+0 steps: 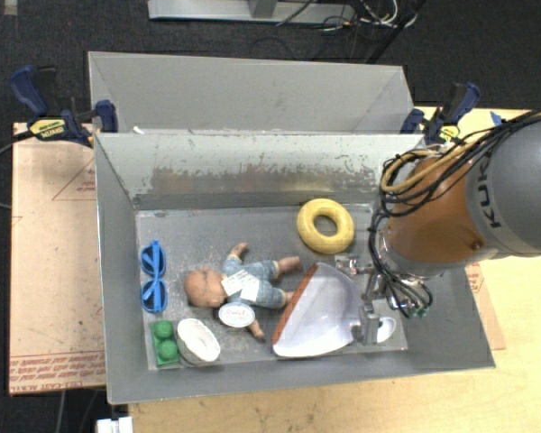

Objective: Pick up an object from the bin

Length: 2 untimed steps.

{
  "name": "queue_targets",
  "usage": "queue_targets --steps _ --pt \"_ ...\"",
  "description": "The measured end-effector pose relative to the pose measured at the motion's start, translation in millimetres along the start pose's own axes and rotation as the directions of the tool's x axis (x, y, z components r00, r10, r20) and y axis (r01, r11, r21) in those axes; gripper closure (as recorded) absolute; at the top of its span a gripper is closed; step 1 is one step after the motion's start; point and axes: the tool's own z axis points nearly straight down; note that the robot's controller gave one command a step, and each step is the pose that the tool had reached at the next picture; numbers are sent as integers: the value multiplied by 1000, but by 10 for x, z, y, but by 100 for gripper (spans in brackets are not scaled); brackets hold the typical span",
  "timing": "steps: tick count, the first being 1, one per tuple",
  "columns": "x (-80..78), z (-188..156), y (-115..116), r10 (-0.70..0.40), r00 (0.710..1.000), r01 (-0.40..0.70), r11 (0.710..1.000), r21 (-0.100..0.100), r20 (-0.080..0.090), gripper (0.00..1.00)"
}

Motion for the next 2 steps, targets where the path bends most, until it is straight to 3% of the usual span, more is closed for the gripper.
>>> queue_targets --steps 1,2 --pt "-76 -1 -51 -64 998 64 998 -2 -1 0" --pt "-14 5 1 -296 955 296 955 1 4 0"
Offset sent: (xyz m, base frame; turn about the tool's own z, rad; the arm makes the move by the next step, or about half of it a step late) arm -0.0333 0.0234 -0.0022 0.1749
